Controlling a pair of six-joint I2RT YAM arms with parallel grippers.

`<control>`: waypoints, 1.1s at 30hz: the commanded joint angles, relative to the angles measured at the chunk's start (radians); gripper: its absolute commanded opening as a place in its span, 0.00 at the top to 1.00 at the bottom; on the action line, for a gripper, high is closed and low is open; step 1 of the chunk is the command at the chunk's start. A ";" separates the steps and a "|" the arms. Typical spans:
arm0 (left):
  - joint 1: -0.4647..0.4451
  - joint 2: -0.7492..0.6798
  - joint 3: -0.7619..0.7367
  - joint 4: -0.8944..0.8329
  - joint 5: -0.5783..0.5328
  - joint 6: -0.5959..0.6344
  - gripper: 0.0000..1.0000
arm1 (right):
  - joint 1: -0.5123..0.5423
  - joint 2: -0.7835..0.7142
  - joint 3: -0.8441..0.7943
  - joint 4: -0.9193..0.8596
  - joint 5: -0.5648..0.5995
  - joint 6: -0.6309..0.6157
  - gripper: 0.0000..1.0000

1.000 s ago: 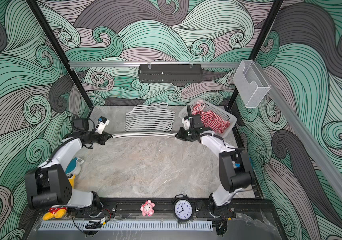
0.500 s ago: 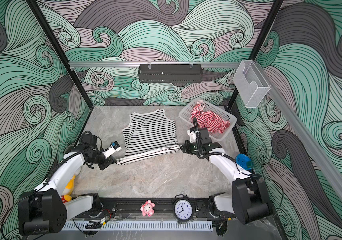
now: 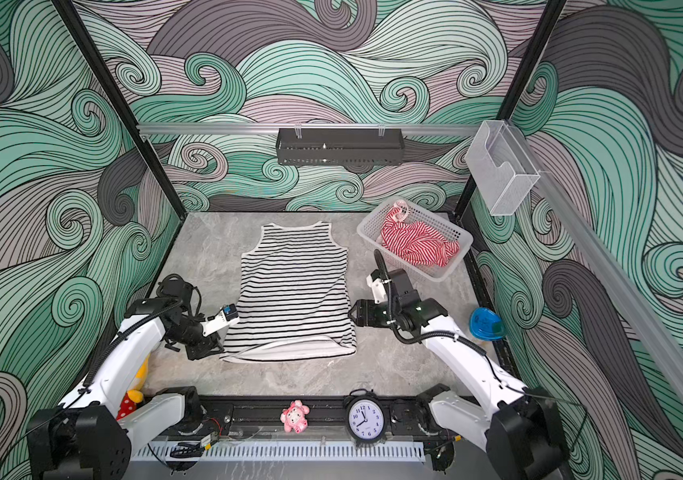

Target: Fold and stack the tank tops

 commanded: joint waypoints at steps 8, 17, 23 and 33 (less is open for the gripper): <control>-0.029 0.175 0.221 0.350 0.037 -0.245 0.48 | 0.204 0.233 0.070 0.139 0.124 0.221 0.59; -0.176 0.832 0.754 0.367 -0.120 -0.458 0.50 | 0.348 0.597 0.234 0.151 0.201 0.291 0.86; -0.220 1.113 1.019 0.308 -0.240 -0.469 0.53 | 0.355 0.593 0.185 0.078 0.237 0.285 0.84; -0.249 1.170 0.944 0.366 -0.533 -0.427 0.56 | 0.267 0.722 0.229 -0.139 0.371 0.171 0.77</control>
